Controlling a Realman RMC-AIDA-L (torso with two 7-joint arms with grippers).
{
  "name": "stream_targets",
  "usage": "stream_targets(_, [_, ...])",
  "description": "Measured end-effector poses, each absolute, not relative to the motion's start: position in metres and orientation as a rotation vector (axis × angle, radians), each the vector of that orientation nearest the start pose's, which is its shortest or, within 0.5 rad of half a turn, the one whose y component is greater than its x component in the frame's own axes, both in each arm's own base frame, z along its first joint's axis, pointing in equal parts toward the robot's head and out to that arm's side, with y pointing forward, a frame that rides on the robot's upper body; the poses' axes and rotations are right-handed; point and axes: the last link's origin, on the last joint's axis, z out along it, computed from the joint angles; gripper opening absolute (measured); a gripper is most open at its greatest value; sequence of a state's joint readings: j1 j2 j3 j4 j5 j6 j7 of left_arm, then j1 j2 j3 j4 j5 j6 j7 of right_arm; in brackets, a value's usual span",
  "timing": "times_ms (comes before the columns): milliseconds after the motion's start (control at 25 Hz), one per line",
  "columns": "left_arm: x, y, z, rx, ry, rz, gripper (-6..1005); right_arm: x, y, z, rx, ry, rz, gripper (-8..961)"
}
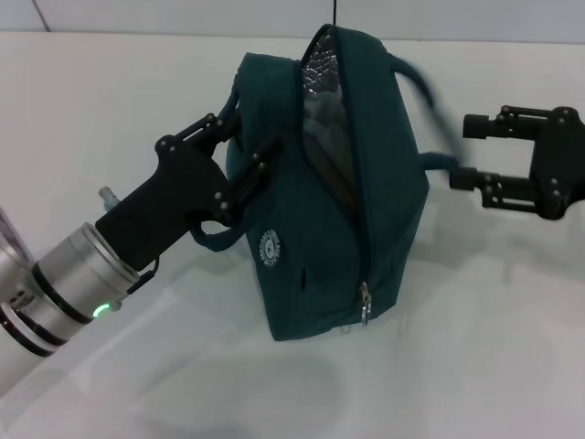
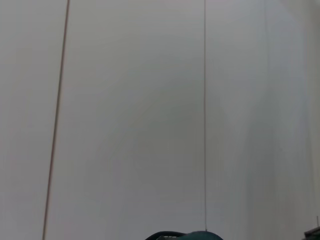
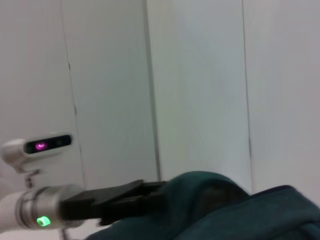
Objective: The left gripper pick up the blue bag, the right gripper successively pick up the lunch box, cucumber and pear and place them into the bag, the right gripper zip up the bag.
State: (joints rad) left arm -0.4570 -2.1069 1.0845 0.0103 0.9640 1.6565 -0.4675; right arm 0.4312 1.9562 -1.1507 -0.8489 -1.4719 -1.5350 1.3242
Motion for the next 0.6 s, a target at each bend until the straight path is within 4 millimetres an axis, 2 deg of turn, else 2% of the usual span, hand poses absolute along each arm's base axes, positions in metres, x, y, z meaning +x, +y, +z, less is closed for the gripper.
stream_targets(120, [-0.261,0.272,-0.047,-2.117,-0.305,-1.218,469,0.215,0.331,0.042,-2.782,0.131,0.825,452])
stream_targets(240, [-0.26,0.272,-0.046,-2.115,-0.328,-1.239,473,0.215,0.331,0.055,-2.782,0.085,0.819,581])
stream_targets(320, [-0.26,0.274,-0.046,-2.113,-0.333,-1.241,538,0.216,0.327,0.066,-2.784,0.05,0.851,653])
stream_targets(400, [-0.258,0.277,-0.046,-2.102,-0.342,-1.243,602,0.219,0.32,0.075,-2.805,0.025,0.882,652])
stream_targets(480, [-0.257,0.28,-0.046,-2.083,-0.357,-1.246,667,0.222,0.314,0.076,-2.86,0.017,0.858,650])
stream_targets(600, [-0.257,0.282,-0.045,-2.064,-0.363,-1.246,691,0.229,0.307,0.058,-2.979,0.063,0.77,648])
